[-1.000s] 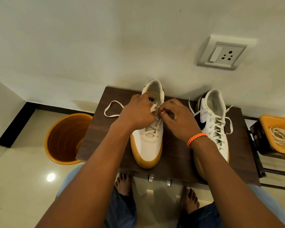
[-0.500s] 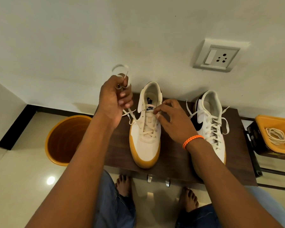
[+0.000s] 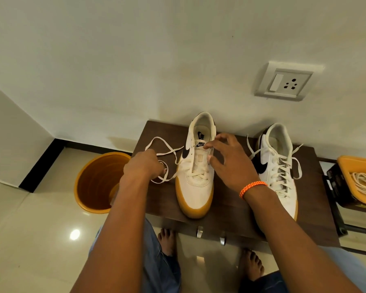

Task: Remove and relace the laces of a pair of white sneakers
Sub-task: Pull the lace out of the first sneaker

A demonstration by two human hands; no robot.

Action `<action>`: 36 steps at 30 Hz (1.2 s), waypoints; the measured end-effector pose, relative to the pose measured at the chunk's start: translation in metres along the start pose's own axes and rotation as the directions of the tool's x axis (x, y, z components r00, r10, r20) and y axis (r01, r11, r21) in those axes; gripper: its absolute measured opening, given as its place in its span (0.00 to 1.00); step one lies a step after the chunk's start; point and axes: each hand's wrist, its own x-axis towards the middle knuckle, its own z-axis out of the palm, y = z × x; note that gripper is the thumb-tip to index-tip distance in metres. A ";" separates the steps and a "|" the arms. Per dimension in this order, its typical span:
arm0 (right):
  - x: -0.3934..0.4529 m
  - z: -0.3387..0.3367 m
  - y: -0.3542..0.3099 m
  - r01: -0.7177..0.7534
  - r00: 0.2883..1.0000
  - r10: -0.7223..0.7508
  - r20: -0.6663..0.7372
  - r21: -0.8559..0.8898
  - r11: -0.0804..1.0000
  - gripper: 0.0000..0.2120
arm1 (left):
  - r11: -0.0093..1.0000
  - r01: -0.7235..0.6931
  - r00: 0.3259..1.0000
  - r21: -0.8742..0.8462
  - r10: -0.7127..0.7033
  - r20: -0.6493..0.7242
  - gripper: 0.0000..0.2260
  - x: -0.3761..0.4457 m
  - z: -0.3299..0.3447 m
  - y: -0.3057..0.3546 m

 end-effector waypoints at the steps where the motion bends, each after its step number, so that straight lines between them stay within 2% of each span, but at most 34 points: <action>1: 0.000 0.001 -0.001 0.003 0.999 -0.003 -0.041 -0.016 1.000 0.13 | 0.999 -0.040 0.995 0.007 0.040 -0.090 0.20 -0.004 0.000 0.007; 3: 0.000 0.003 -0.006 -0.003 0.993 -0.001 -0.120 -0.036 0.999 0.10 | 0.972 -0.228 0.932 -0.058 0.201 -0.300 0.12 -0.009 -0.003 0.020; 4: -0.001 0.004 -0.008 -0.009 0.991 0.004 -0.133 -0.034 0.999 0.08 | 0.932 -0.333 0.899 -0.142 0.268 -0.345 0.08 -0.012 -0.004 0.028; 6: 0.000 0.007 -0.012 -0.026 0.995 0.025 -0.094 -0.019 0.999 0.07 | 0.877 -0.442 0.878 -0.189 0.381 -0.288 0.15 -0.014 -0.005 0.040; 8: 0.000 0.012 -0.015 -0.049 0.998 0.048 -0.034 -0.050 0.998 0.08 | 0.883 -0.455 0.882 -0.116 0.429 -0.197 0.19 -0.013 -0.001 0.047; 10: 0.000 0.016 -0.018 -0.065 0.998 0.065 -0.008 -0.088 0.994 0.10 | 0.890 -0.446 0.886 -0.098 0.423 -0.189 0.18 -0.008 0.002 0.049; 14: -0.001 0.022 -0.023 -0.076 0.997 0.077 0.024 -0.062 0.995 0.10 | 0.865 -0.465 0.881 -0.187 0.431 -0.196 0.14 0.000 -0.002 0.049; 18: -0.003 0.032 -0.029 -0.069 0.996 0.073 0.054 -0.063 0.996 0.13 | 0.805 -0.490 0.869 -0.333 0.478 -0.125 0.13 0.004 -0.010 0.041; 21: -0.005 0.038 -0.031 -0.075 0.997 0.076 0.025 -0.062 0.995 0.12 | 0.783 -0.505 0.855 -0.364 0.513 -0.082 0.12 0.007 -0.013 0.036; 23: -0.004 0.037 -0.030 -0.085 0.996 0.085 0.013 -0.023 0.996 0.10 | 0.768 -0.523 0.840 -0.370 0.537 -0.073 0.12 0.008 -0.014 0.035; 26: 0.002 0.025 -0.028 -0.112 0.994 0.110 0.025 0.124 0.986 0.06 | 0.764 -0.538 0.831 -0.357 0.552 -0.070 0.13 0.009 -0.015 0.036; 31: 0.006 0.006 -0.018 -0.192 0.970 0.231 -0.072 0.355 0.915 0.15 | 0.780 -0.532 0.837 -0.330 0.543 -0.066 0.11 0.011 -0.014 0.035; 34: 0.002 0.012 -0.019 -0.161 0.953 0.189 -0.238 0.135 0.978 0.15 | 0.772 -0.536 0.832 -0.341 0.551 -0.062 0.11 0.011 -0.014 0.036; 36: -0.001 0.017 -0.028 -0.094 0.969 0.084 -0.232 -0.030 0.995 0.12 | 0.766 -0.540 0.828 -0.349 0.558 -0.057 0.10 0.011 -0.015 0.036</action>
